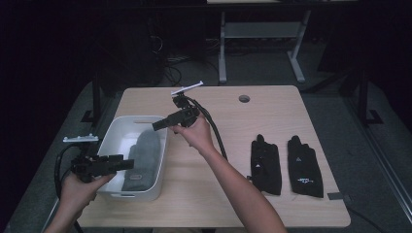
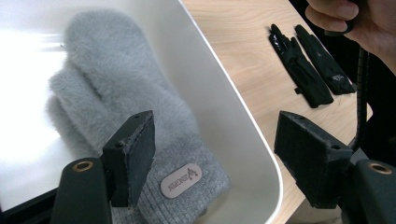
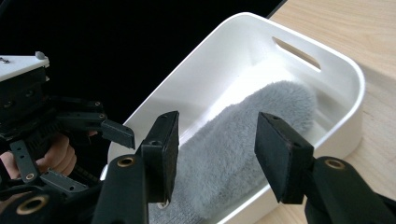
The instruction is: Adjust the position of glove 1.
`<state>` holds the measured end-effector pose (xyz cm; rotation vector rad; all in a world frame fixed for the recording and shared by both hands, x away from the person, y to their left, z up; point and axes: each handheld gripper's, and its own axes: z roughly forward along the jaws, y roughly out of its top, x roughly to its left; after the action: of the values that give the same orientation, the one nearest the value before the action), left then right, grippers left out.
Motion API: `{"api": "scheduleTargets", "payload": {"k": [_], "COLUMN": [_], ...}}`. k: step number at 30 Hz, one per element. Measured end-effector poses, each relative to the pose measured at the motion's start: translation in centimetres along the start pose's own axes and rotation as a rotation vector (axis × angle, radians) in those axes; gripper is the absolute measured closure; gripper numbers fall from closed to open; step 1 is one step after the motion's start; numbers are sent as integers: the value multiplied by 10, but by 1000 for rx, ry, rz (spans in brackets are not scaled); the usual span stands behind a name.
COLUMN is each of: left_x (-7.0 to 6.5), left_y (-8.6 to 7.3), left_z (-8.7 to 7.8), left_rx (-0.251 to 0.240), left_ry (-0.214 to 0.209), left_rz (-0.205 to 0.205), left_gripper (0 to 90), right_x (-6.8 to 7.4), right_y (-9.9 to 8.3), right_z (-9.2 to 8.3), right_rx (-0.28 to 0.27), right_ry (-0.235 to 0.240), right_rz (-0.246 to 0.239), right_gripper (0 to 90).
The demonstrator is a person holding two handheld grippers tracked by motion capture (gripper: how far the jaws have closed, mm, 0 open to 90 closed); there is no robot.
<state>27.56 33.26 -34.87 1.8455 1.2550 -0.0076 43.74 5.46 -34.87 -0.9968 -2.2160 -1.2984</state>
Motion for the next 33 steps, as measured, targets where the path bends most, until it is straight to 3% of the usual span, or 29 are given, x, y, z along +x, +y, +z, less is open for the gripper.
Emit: {"api": "scheduleTargets", "payload": {"k": [17, 33], "left_x": [-13, -32], "left_y": [11, 24], "left_z": [11, 27], "left_rx": [0, 17], "left_ry": [-23, -46], "left_rz": [21, 63], "left_gripper": [282, 281], "right_x": [-5, -11], "right_y": [-5, -14], "right_z": [-27, -64], "right_rx": [-30, -59], "right_ry": [-9, -37], "right_rz": [-4, -5], "right_gripper": [475, 462]}}
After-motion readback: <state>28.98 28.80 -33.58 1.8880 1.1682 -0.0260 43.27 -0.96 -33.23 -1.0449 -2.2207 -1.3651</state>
